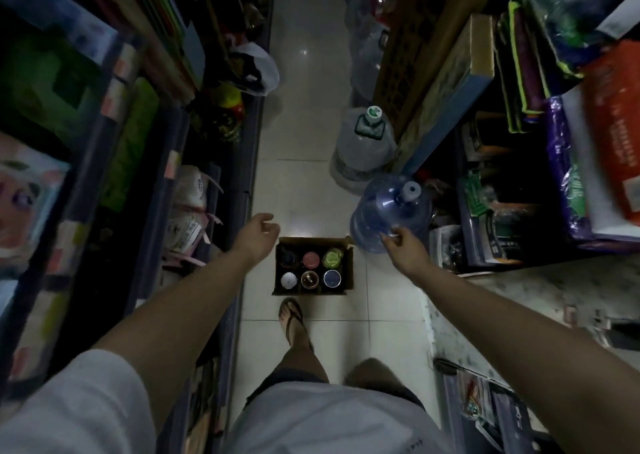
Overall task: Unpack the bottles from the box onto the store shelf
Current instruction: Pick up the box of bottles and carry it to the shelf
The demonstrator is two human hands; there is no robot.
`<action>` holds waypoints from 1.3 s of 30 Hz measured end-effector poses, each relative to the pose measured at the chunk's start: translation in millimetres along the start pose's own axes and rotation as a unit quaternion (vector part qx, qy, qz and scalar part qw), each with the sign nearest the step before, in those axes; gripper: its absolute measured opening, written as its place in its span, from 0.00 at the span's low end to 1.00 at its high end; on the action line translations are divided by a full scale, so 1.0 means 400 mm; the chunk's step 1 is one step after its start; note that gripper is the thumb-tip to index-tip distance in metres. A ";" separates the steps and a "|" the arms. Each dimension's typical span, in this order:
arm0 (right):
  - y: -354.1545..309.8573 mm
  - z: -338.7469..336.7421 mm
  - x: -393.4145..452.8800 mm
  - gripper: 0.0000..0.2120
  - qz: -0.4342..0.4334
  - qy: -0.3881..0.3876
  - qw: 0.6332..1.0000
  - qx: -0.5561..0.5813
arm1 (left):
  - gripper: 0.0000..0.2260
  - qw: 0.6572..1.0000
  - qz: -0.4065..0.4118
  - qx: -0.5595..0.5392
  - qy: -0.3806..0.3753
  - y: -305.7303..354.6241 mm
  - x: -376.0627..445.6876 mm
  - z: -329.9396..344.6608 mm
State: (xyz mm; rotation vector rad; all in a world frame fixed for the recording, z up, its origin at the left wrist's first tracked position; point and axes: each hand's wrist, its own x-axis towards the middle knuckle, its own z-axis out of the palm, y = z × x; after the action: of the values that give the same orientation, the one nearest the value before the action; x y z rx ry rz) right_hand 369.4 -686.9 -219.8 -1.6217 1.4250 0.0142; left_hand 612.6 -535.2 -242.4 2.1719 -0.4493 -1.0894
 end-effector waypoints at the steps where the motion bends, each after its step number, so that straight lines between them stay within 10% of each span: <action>1: -0.002 0.015 0.016 0.18 0.005 0.006 1.000 0.004 | 0.18 1.000 -0.006 0.001 -0.011 -0.015 0.023 -0.002; 17: 0.299 0.350 0.418 0.19 0.095 0.044 0.994 0.018 | 0.19 0.996 -0.077 -0.032 -0.018 -0.448 0.399 0.213; 39: 0.821 0.751 0.750 0.27 0.002 0.034 0.999 0.036 | 0.29 0.999 0.007 -0.014 0.032 -0.972 0.697 0.533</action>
State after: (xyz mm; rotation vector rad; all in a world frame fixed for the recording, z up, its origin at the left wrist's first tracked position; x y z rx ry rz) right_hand 374.0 -686.5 -756.5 -1.5731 1.4638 -0.0887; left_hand 611.1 -495.3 -764.8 2.1701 -0.4170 -1.0094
